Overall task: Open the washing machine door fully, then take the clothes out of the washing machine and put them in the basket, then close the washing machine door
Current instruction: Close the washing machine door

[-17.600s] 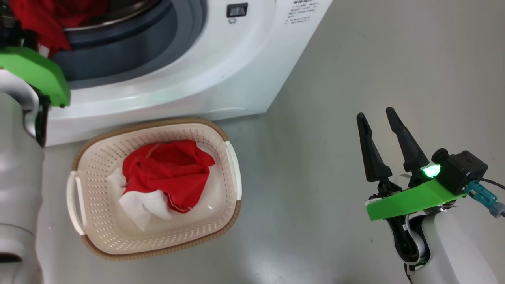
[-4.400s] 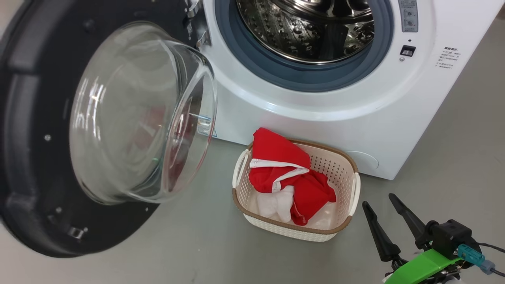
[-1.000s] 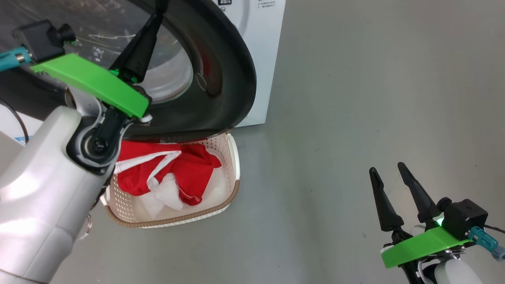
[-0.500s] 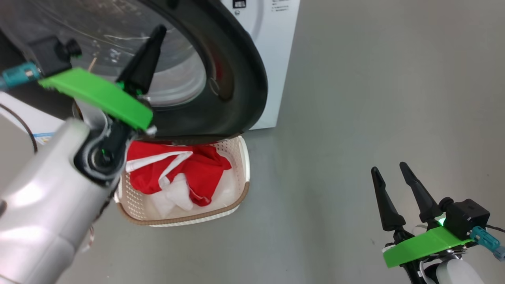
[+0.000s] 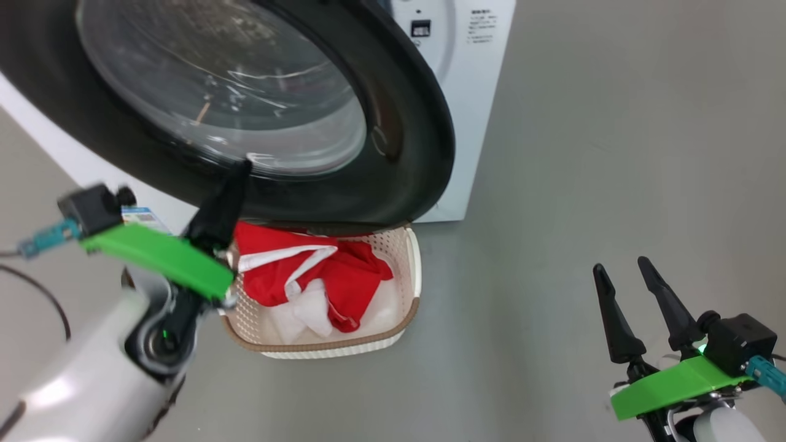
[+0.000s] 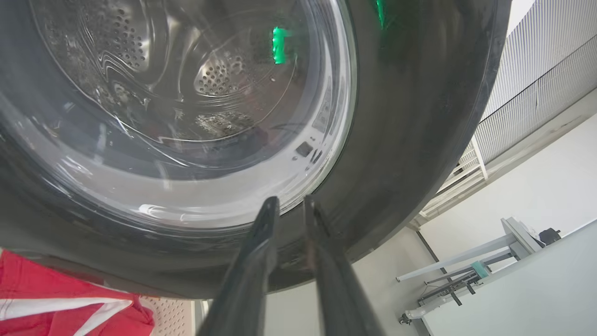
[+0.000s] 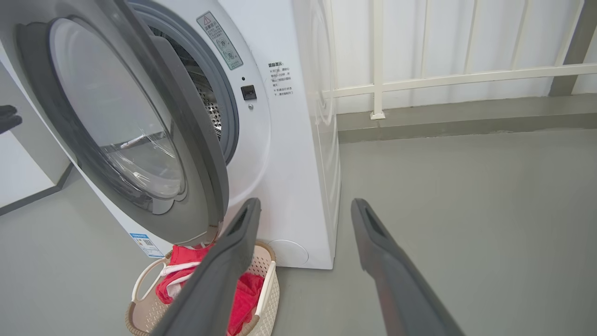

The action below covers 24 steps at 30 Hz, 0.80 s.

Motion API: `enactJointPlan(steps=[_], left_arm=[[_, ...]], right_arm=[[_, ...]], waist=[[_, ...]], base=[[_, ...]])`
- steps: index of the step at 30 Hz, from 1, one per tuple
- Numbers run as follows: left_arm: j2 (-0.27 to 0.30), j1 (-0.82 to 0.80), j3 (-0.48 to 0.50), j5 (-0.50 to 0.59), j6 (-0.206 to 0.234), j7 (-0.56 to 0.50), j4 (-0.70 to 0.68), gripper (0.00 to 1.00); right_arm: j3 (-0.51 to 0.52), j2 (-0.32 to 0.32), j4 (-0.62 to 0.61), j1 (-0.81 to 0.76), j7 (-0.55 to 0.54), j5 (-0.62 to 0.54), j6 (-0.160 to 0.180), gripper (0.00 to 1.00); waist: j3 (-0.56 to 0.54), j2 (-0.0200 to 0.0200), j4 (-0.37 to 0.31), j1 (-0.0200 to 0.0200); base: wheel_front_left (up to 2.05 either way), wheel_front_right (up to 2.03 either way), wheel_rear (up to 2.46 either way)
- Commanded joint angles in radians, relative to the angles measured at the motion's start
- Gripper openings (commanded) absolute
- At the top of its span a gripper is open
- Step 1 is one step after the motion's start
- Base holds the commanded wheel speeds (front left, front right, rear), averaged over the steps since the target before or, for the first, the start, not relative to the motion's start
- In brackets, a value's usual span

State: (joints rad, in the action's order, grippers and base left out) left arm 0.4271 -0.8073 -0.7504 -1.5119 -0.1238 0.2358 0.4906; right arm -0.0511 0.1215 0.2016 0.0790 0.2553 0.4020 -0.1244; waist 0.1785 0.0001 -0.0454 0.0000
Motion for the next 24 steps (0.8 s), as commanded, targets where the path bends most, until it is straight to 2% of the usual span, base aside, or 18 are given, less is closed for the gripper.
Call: enactJointPlan(steps=[1,7,24], left_arm=[[0.045,0.011,0.029,0.015,-0.007,0.014,-0.021,1.00],[0.057,0.110,0.039,0.061,-0.007,0.025,-0.015,1.00],[0.015,0.468,0.346,0.386,-0.007,0.026,-0.049,1.00]], right_arm=[[-0.019,0.014,-0.018,-0.014,0.006,-0.007,-0.006,1.00],[-0.012,0.020,-0.014,-0.034,0.006,-0.001,-0.006,1.00],[-0.007,0.034,-0.009,-0.084,0.006,0.010,-0.006,1.00]], waist=[[-0.020,-0.0001,0.021,0.0000],[-0.048,-0.0001,0.050,0.0000],[-0.104,-0.0001,0.063,0.0000]], base=[[0.00,0.00,0.00],[0.00,0.00,0.00],[0.00,0.00,0.00]])
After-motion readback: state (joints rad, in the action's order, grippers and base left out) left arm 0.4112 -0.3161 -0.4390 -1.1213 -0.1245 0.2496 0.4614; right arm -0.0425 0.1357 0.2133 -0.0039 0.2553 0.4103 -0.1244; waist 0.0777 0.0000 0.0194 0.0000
